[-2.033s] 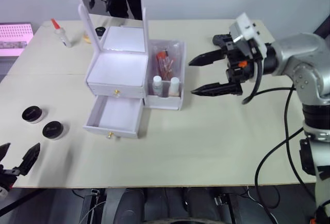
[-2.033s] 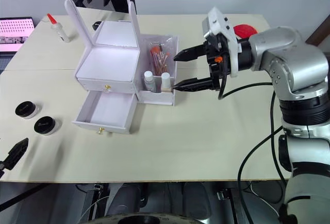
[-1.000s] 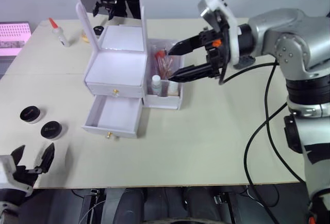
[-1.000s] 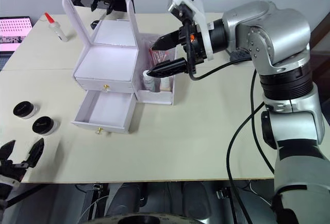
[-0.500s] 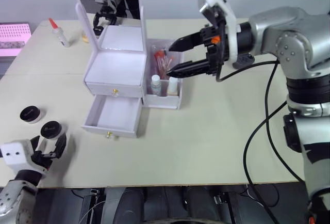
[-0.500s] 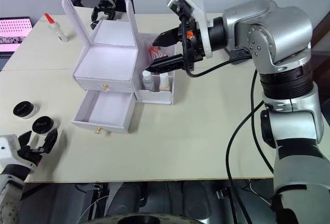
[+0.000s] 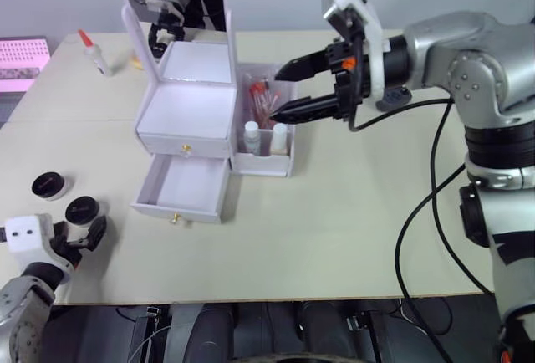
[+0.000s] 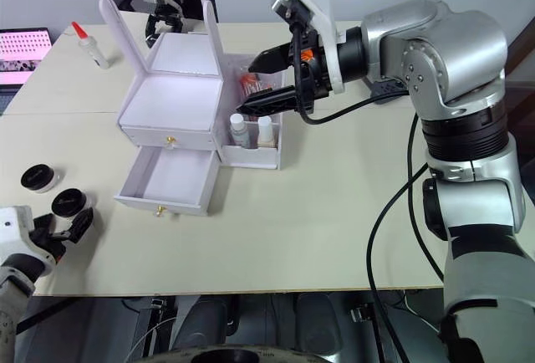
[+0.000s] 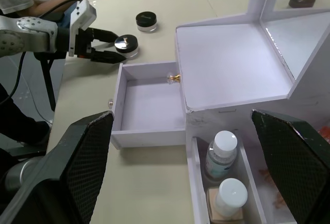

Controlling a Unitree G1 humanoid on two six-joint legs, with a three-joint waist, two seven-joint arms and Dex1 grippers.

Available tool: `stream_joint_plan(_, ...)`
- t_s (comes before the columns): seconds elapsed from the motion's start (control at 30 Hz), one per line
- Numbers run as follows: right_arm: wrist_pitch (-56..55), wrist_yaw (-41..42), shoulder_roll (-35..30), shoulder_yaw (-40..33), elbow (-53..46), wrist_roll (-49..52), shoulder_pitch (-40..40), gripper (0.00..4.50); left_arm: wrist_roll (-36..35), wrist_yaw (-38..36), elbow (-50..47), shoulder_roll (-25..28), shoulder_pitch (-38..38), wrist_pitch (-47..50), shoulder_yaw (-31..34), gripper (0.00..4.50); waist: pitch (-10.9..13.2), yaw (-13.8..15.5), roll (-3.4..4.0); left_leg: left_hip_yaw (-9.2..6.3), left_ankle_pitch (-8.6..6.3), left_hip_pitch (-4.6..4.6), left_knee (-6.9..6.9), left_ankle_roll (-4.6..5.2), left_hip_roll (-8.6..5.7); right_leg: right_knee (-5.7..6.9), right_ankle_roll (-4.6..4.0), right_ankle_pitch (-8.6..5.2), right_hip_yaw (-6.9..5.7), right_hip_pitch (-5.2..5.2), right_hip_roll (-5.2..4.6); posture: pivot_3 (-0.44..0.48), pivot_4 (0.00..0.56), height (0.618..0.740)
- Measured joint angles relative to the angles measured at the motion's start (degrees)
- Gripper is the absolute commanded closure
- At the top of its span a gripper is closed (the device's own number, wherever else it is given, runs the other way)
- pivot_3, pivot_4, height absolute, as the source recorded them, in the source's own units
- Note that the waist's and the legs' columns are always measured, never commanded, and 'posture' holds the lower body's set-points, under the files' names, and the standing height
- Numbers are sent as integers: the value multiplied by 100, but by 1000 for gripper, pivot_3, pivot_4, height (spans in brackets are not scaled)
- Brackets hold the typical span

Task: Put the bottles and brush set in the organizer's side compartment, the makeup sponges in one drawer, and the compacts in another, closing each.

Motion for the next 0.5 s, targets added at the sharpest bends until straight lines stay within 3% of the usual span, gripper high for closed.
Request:
stream_joint_plan(0.37, -126, -58, 43, 0, 35, -8, 0, 0, 5, 207, 45, 360, -612, 847, -45, 48, 0, -12, 0, -1, 0, 2, -1, 0, 0, 4, 1, 1, 1, 0, 2, 0, 150, 740)
stream_joint_plan(0.5, -129, -87, 44, 0, 35, -8, 0, 0, -25, 285, -170, 363, -608, 1218, -42, 1249, 0, -5, 0, -2, 0, 2, -1, 0, 0, 5, 2, 1, 0, -1, 2, 0, 150, 740)
